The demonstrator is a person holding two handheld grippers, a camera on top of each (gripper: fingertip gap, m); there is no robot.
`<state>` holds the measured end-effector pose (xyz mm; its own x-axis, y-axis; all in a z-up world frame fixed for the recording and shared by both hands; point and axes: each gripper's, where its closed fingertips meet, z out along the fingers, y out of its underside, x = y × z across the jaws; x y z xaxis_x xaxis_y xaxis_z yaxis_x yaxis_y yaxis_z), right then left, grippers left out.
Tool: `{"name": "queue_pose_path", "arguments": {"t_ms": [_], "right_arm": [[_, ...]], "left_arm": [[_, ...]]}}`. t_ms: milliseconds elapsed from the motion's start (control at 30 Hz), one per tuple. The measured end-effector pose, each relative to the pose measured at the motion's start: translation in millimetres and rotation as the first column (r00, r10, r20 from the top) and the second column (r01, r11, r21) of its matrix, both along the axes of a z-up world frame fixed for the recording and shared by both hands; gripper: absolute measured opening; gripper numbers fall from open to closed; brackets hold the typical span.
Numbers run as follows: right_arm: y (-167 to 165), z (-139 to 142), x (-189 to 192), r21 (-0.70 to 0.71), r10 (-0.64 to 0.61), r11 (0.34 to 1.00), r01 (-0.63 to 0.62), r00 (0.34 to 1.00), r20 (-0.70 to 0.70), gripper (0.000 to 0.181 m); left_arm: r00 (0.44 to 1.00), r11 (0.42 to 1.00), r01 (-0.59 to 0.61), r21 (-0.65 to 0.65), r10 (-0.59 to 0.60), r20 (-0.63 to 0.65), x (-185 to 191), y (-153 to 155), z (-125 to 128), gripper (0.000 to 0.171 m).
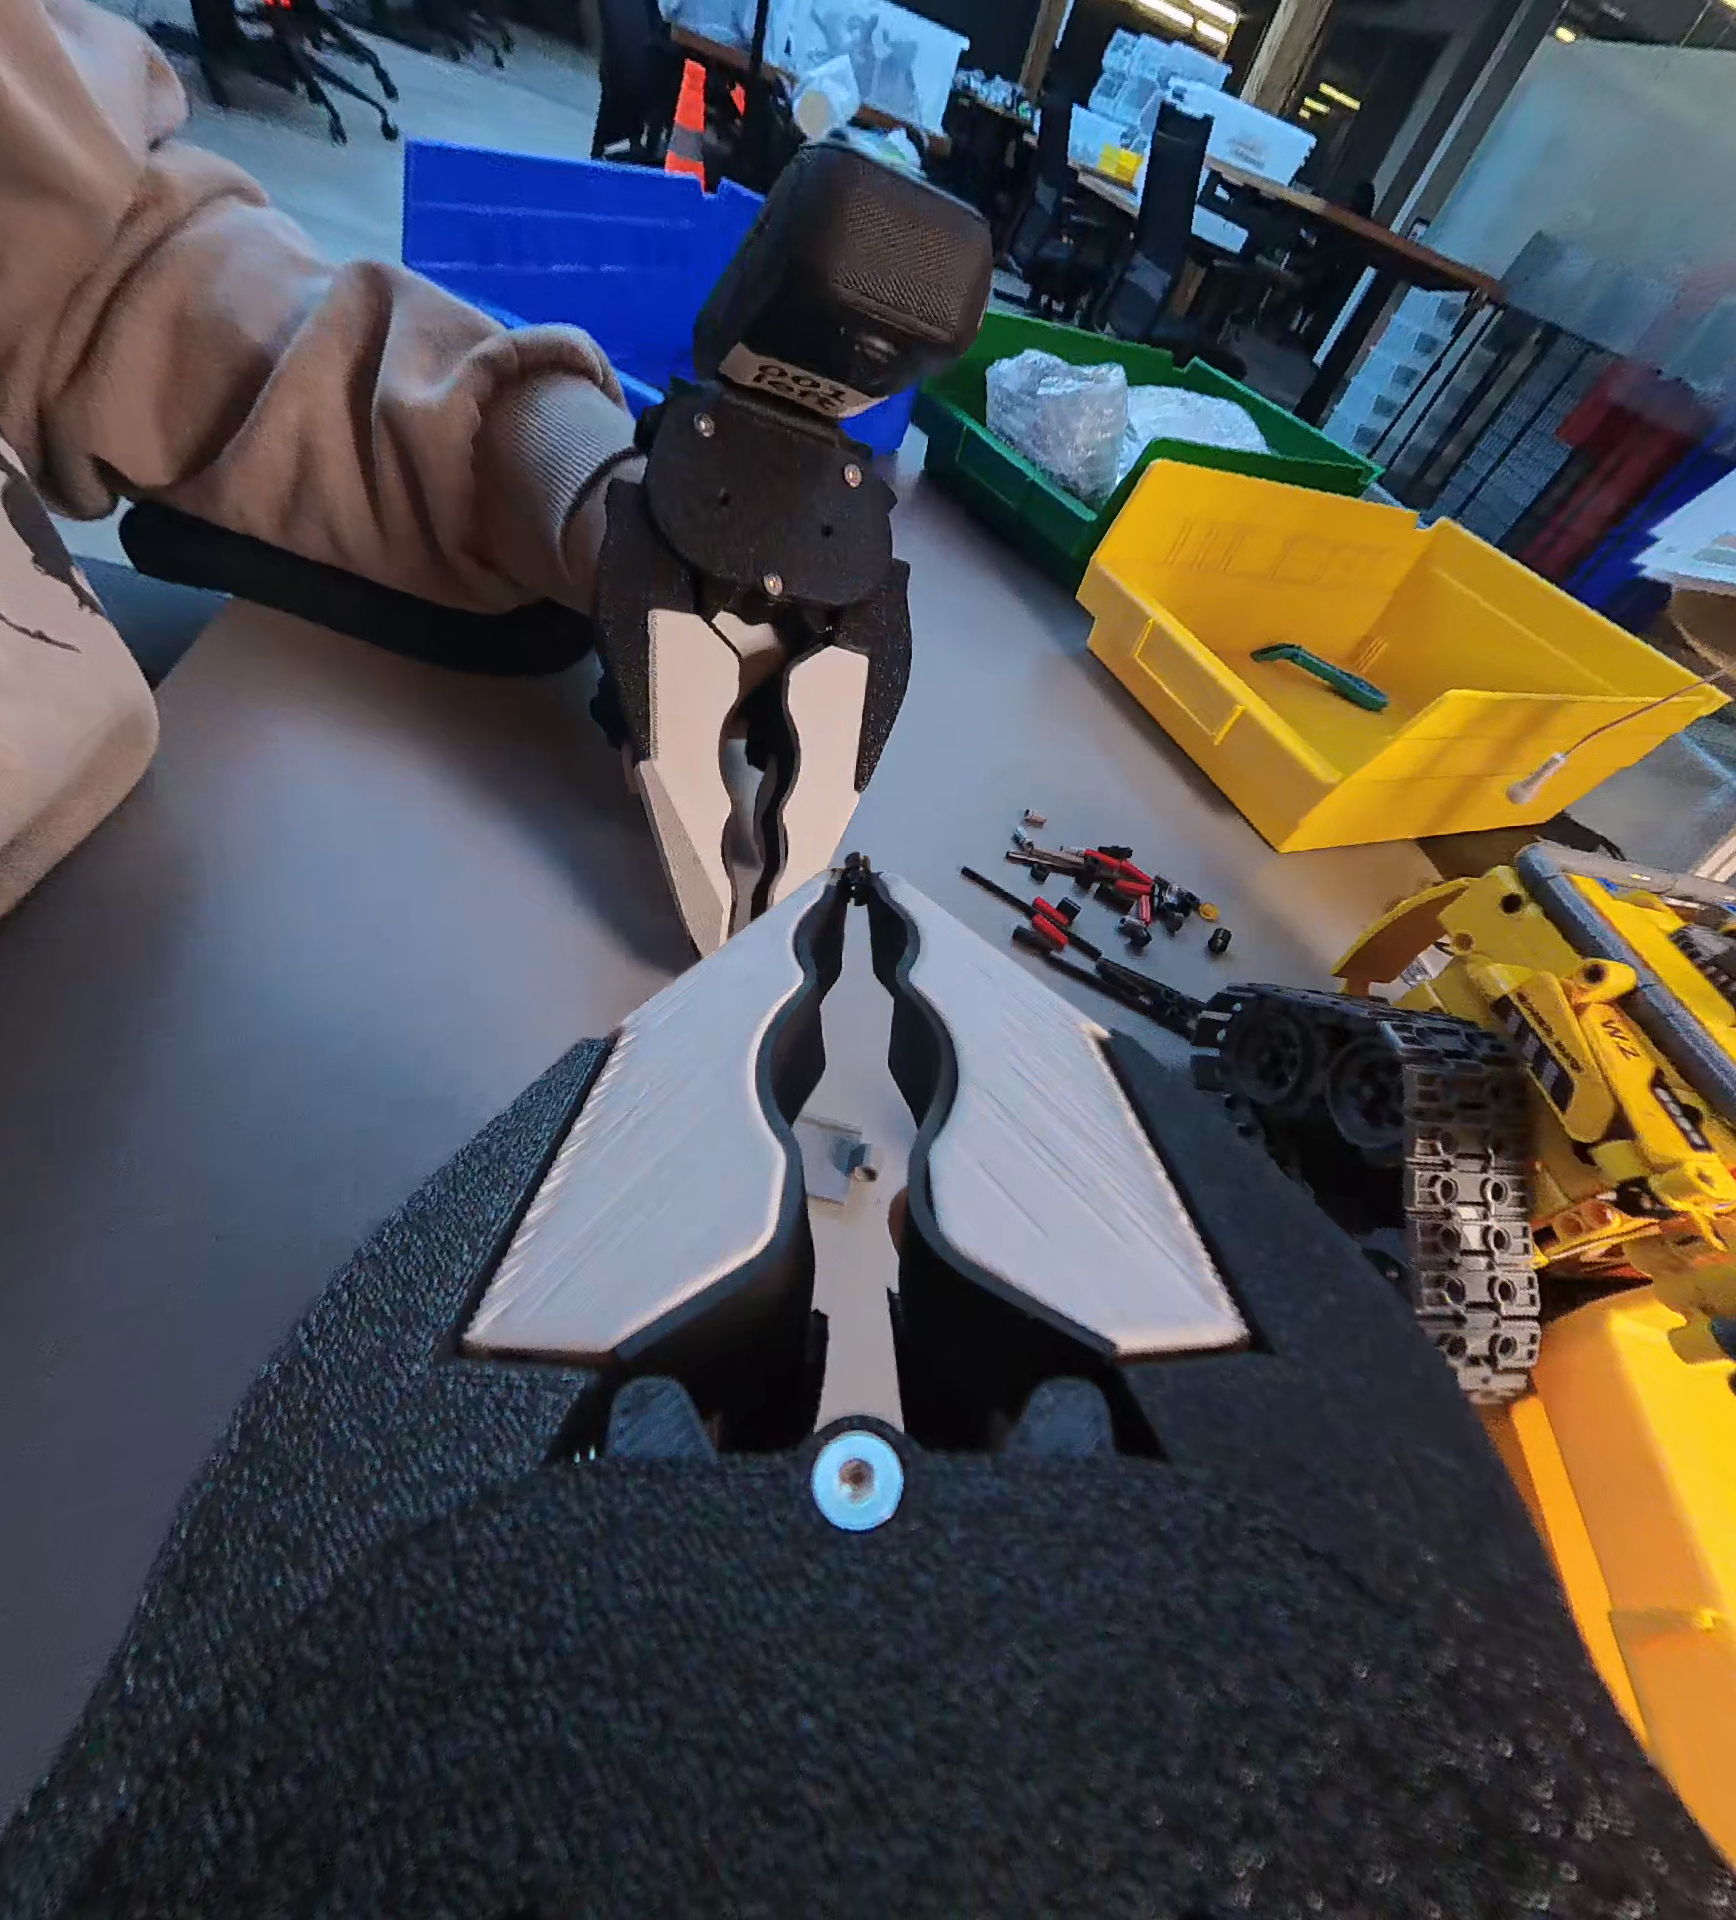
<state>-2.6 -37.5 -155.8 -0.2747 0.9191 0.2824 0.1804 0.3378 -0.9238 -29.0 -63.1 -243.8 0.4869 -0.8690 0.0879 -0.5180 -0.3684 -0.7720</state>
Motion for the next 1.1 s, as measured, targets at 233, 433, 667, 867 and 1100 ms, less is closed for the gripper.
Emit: {"name": "queue_pose_path", "arguments": {"t_ms": [233,433,667,867,1100], "right_arm": [[-1,-13,-1,0.01,0.006,1.0,-0.006,0.999,0.052,0.004],[-10,-21,-5,0.0,0.034,0.999,-0.034,0.997,0.075,0.004],[-27,-19,-9,-0.049,0.091,0.995,-0.088,0.994,0.054,0.004],[-32,-22,-9,-0.052,0.107,0.993,-0.104,0.992,0.061,0.004],[-17,-60,-19,0.074,-0.018,0.997,0.0,0.97,0.243,0.02]], "left_arm": [[0.99,0.999,0.028,0.046,-0.022,-0.138,-2,-3,-13,0.009],[0.996,0.999,0.028,0.028,-0.026,-0.08,1,-4,-8,0.018],[0.958,0.993,0.036,0.115,-0.067,0.278,19,-7,57,0.014],[0.951,0.993,0.05,0.111,-0.082,0.299,22,-9,61,0.004],[0.959,0.948,-0.282,0.148,0.284,0.006,-45,44,24,0.003]]}}
